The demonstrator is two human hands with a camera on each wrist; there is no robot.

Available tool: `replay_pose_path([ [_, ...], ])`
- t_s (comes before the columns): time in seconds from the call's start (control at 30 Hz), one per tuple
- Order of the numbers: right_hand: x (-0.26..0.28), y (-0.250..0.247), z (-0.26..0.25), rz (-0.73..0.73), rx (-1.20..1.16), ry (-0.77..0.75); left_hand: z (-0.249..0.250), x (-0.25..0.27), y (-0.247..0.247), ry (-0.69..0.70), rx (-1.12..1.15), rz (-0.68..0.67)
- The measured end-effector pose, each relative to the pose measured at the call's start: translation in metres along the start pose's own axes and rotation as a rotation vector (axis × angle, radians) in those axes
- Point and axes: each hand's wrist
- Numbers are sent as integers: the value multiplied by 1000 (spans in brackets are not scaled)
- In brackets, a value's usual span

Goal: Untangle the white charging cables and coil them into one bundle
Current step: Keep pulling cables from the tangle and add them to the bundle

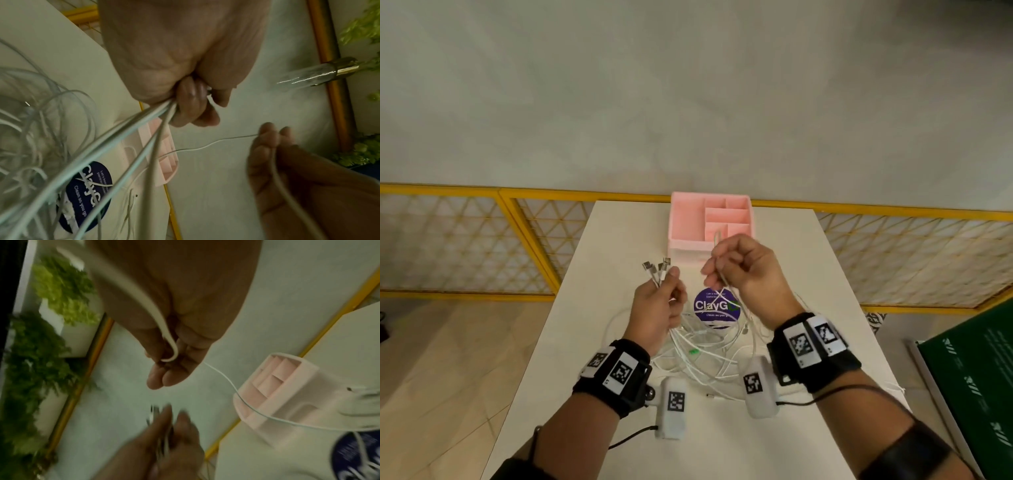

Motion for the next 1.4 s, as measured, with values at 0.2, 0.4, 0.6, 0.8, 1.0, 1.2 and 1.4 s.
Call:
replay_pose_path([
  [0.2, 30, 18, 56, -168, 254, 335, 1, -5, 0, -26, -160, -97],
  [0.4, 32, -5, 89, 27, 390, 472, -4, -2, -6, 20, -165, -131],
  [0.6, -2, -26, 50, 195, -568, 351, -14, 5, -12, -45, -213, -200],
  [0.8, -38, -30, -5, 282, -487, 119, -31, 5, -15, -150, -275, -146],
  [1.0, -52, -59, -34, 501, -151, -30, -41, 7, -35, -169, -263, -1],
  [1.2, -13, -122, 12, 782, -98, 96, -24, 3, -33, -58, -204, 30],
  [1.4, 84, -200, 60, 1303, 32, 363, -14, 1, -42, 22, -73, 55],
])
Point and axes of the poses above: each hand's wrist, its own x-axis away from the middle knuckle, its own y-axis out of the palm, z = x × y, and after that the axes turned 12 degrees about -z, right-handed
